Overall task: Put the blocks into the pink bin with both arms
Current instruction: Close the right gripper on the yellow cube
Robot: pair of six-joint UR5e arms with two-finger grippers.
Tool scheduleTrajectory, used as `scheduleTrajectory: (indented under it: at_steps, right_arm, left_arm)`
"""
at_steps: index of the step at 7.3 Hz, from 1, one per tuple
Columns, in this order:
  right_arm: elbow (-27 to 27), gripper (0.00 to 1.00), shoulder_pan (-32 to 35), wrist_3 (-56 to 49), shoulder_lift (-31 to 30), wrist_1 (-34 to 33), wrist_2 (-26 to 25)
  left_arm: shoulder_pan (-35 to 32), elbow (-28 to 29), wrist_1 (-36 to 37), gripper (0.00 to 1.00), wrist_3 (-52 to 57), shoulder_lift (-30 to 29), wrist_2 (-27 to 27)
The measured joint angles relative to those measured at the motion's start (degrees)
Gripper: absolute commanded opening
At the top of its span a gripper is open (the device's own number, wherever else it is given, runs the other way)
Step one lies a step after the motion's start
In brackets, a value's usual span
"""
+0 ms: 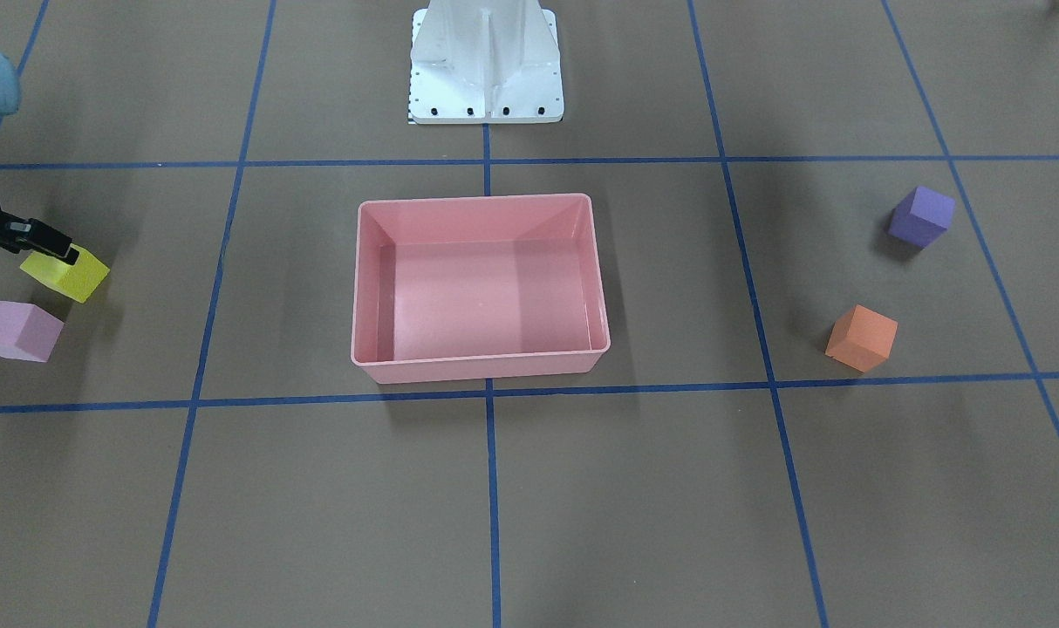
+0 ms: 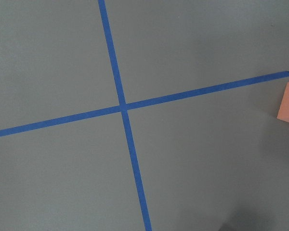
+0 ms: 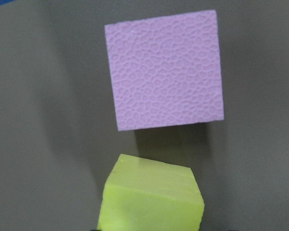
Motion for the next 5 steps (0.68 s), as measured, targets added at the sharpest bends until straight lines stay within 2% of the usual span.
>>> scheduleTrajectory:
  at_steps: [5]
  right_arm:
    - [-0.2,0.91,-0.2,2.4,0.5,0.1,-0.4]
  left_arm:
    - [0.0,0.1,0.0,1.0,0.0,0.0,0.0]
